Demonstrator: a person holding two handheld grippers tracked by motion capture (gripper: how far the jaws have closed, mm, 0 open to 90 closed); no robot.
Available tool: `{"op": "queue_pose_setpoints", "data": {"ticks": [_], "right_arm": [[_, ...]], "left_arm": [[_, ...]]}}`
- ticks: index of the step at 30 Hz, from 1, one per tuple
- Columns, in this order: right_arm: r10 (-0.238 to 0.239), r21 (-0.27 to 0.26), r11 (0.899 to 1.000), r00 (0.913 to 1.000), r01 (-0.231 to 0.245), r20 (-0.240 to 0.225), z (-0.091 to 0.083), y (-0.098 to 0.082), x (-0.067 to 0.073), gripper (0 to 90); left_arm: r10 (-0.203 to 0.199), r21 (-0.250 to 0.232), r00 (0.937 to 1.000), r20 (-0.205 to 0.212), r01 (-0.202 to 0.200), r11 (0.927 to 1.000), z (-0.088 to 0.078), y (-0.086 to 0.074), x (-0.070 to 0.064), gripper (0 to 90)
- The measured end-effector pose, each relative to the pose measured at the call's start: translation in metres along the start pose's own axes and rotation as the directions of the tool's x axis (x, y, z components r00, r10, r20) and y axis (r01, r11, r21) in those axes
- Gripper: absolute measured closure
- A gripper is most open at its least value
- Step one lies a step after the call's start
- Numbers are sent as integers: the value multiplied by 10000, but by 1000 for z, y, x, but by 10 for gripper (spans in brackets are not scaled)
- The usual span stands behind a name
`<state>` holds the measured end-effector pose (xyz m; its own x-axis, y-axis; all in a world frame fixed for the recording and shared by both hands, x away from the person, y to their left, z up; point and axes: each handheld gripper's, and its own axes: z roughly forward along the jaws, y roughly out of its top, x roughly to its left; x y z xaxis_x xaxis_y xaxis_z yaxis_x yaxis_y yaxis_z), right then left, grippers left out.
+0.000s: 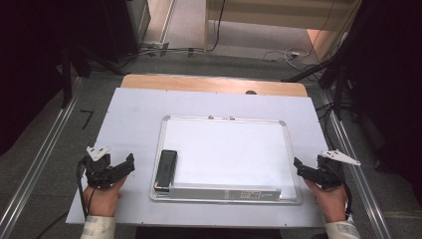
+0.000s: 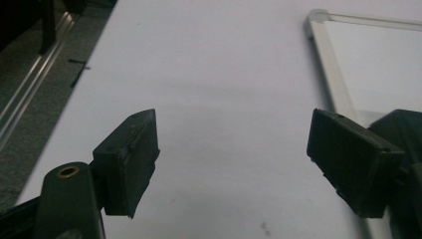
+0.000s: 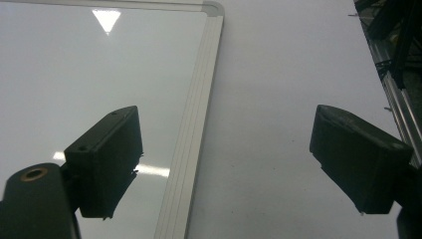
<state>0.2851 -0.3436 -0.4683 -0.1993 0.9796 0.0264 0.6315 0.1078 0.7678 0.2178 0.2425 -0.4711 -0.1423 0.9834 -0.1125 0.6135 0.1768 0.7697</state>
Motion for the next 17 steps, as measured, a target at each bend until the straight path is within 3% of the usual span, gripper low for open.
{"op": "queue_pose_setpoints", "data": {"ticks": [6,13,17], "right_arm": [[83,25,10000,10000,-83,45,-1,0,-1,119],[174,-12,9998,9998,-174,92,-2,-1,-4,119],[285,-31,9996,9995,-285,151,-3,-1,-7,119]], "left_arm": [[-140,27,9998,-125,140,9999,-5,-6,23,206],[-210,205,9995,242,205,9996,0,-9,31,206],[143,317,9996,228,-150,9994,11,-10,31,206]]}}
